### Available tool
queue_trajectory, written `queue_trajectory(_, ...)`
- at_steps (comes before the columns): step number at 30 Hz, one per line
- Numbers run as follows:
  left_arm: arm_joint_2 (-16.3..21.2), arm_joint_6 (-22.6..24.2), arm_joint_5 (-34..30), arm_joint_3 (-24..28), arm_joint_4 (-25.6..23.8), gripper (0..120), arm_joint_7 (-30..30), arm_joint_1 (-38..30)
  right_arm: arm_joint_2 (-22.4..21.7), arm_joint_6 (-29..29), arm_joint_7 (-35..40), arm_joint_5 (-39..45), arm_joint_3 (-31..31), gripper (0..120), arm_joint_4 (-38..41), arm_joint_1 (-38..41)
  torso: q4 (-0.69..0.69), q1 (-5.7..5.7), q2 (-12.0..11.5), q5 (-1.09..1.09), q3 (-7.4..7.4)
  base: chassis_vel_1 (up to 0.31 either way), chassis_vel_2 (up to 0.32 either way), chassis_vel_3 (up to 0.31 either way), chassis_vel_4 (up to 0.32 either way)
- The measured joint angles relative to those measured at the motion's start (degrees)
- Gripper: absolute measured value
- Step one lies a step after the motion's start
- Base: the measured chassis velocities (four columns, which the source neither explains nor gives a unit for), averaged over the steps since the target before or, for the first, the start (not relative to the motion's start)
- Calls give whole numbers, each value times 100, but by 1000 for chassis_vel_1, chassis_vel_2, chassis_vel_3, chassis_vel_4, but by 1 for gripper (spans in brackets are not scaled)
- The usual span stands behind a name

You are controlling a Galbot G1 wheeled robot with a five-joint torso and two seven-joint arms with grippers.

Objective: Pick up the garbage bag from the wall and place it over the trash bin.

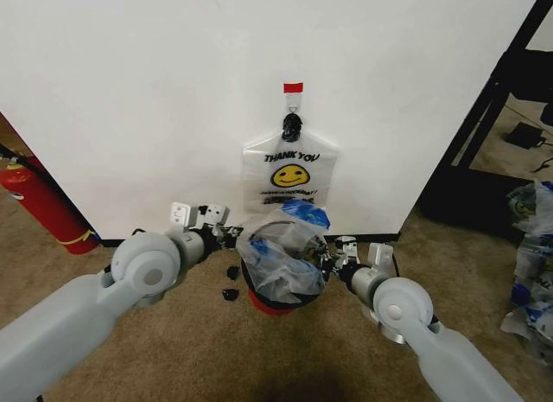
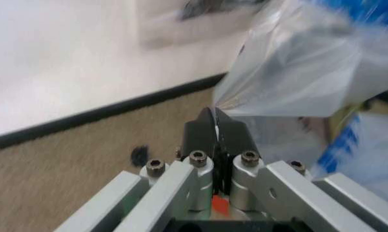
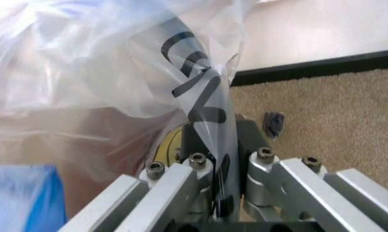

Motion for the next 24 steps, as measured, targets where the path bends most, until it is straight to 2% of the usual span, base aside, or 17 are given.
queue_trajectory(3, 109, -2, 2, -170, -69, 0, 41, 286, -6, 7, -16, -1, 24, 1, 28, -49, 1, 0, 0, 0, 0, 0, 0, 0, 0)
queue_trajectory(13, 216, -19, 12, -436, -255, 0, 175, 586, 49, 55, -126, -147, 27, 1, 96, -193, -1, 0, 0, 1, 0, 0, 0, 0, 0)
queue_trajectory(16, 321, -29, 16, -577, -597, 12, 279, 656, 81, 78, -167, -218, 24, 1, 83, -212, -1, 0, 0, 1, 0, 0, 0, 0, 0)
queue_trajectory(18, 348, -30, 17, -606, -678, 14, 290, 664, 92, 83, -175, -231, 23, 1, 69, -212, -1, 0, 0, 1, 0, 0, 0, 0, 0)
queue_trajectory(23, 593, -64, 106, -831, -1097, 37, 484, 822, 133, 130, -240, -309, 14, 1, -33, -208, 0, 0, 0, 2, 0, 0, 0, 0, 0)
queue_trajectory(24, 593, -64, 106, -831, -1097, 37, 484, 822, 133, 130, -240, -309, 14, 1, -33, -208, 0, 0, 0, 2, 0, 0, 0, 0, 0)
